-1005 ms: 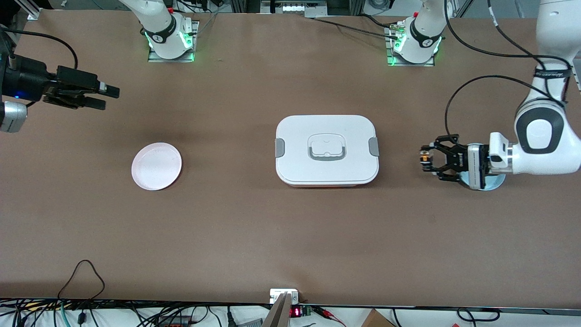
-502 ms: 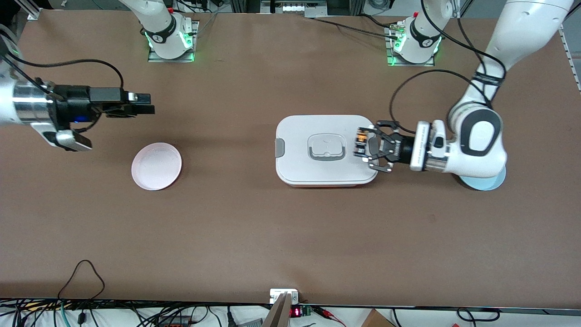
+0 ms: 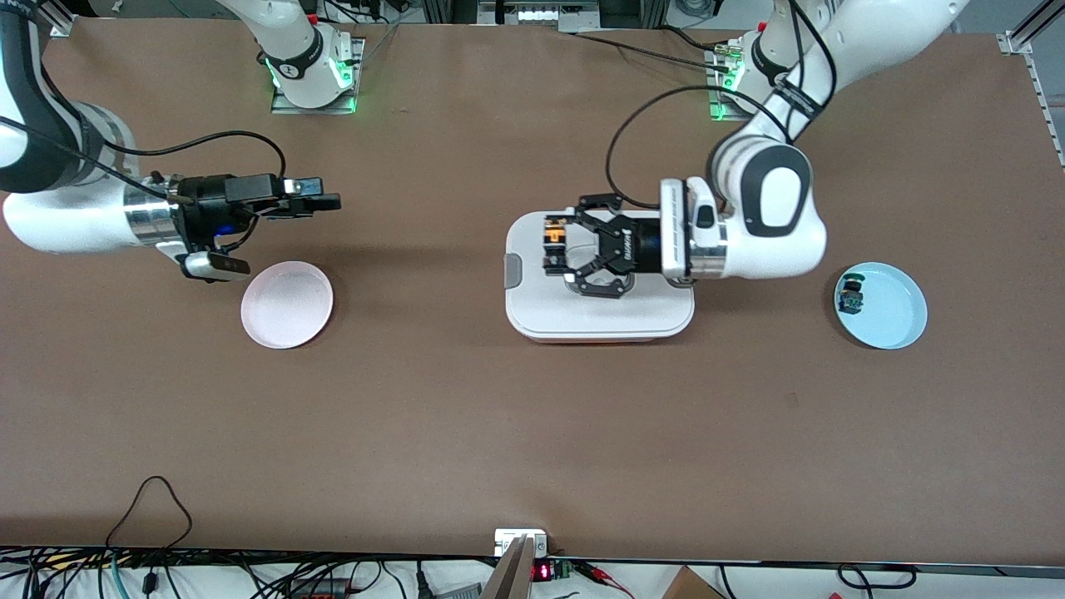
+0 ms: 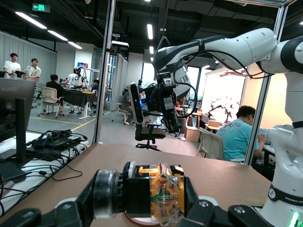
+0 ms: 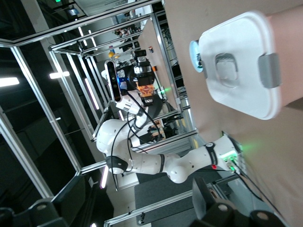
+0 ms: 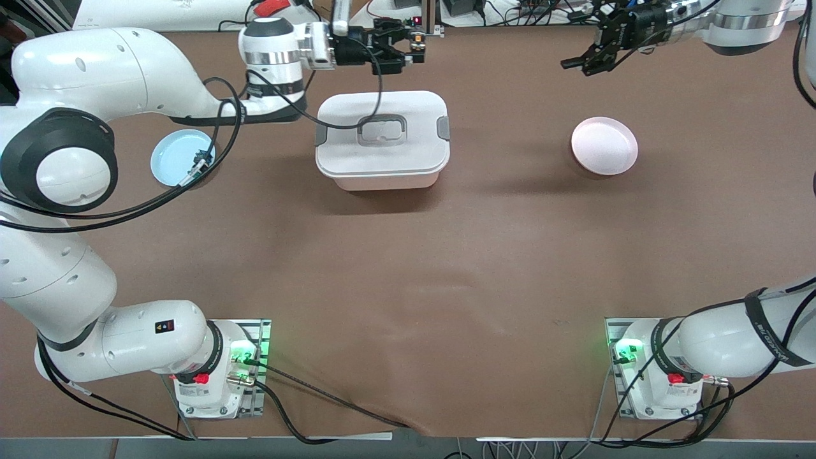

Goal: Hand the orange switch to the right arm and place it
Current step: 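Carry the switch over the box while the right gripper reaches toward it, then grasp the orange switch with the right gripper beside the left gripper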

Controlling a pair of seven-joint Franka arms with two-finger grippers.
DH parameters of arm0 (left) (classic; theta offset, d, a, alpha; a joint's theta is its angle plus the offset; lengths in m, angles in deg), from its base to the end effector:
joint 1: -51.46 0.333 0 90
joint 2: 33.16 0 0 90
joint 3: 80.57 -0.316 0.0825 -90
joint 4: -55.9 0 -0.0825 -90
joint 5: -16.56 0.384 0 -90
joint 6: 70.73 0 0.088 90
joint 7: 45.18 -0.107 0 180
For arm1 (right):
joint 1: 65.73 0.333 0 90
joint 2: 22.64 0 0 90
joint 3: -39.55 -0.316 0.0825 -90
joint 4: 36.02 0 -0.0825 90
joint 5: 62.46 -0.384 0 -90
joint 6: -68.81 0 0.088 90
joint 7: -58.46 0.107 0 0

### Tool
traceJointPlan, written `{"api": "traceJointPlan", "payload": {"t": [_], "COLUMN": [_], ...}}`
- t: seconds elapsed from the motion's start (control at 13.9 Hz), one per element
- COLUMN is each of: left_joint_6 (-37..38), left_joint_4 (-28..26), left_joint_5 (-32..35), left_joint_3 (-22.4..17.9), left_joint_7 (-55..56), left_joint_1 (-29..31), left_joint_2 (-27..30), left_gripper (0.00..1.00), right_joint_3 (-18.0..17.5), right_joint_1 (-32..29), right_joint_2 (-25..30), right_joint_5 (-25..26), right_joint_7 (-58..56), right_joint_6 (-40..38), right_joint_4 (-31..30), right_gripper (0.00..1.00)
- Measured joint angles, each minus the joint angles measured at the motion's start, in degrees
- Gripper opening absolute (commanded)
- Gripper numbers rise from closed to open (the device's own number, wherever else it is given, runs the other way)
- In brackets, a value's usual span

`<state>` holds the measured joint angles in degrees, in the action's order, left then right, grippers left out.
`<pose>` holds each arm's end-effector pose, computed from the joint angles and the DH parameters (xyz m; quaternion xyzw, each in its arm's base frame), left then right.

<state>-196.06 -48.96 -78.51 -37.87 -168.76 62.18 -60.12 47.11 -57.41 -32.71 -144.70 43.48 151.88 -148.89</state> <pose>0.5675 -0.3371 0.3798 0.5465 -0.4557 0.4701 0.5222 0.5555 0.1266 0.4346 -0.7296 0.0503 0.1750 0.6592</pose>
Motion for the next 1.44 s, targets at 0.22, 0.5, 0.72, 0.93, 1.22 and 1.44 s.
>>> {"api": "traceJointPlan", "payload": {"t": [0.22, 0.5, 0.72, 0.93, 1.22, 1.44], "left_joint_6": [-3.73, -7.13, -7.73, -10.29, -11.05, -11.13], "left_joint_4": [-0.36, -0.39, -0.41, -0.42, -0.42, -0.41], "left_joint_5": [-7.02, -17.19, -20.83, -24.81, -26.69, -26.71], "left_joint_3": [0.19, 0.28, 0.29, 0.28, 0.28, 0.26], "left_joint_7": [-5.25, -11.36, -11.57, -12.24, -12.42, -12.42], "left_joint_1": [-2.61, -7.16, -9.80, -12.30, -13.38, -13.37], "left_joint_2": [-0.24, -0.78, -1.13, -1.52, -1.52, -1.52], "left_gripper": [0.11, 0.11, 0.12, 0.12, 0.12, 0.12], "right_joint_3": [-0.10, -0.14, -0.16, -0.18, -0.17, -0.16], "right_joint_1": [4.32, 8.68, 11.96, 14.59, 15.23, 15.31], "right_joint_2": [-1.97, -4.12, -4.62, -5.32, -6.06, -6.20], "right_joint_5": [-4.04, -5.77, -8.29, -9.27, -10.97, -11.13], "right_joint_7": [-2.67, -6.42, -12.43, -15.26, -15.73, -15.73], "right_joint_6": [0.69, 3.74, 6.23, 9.00, 9.28, 9.29], "right_joint_4": [-0.41, -0.42, -0.42, -0.35, 0.11, 0.12], "right_gripper": [1.00, 1.00, 0.99, 0.99, 0.93, 0.86]}}
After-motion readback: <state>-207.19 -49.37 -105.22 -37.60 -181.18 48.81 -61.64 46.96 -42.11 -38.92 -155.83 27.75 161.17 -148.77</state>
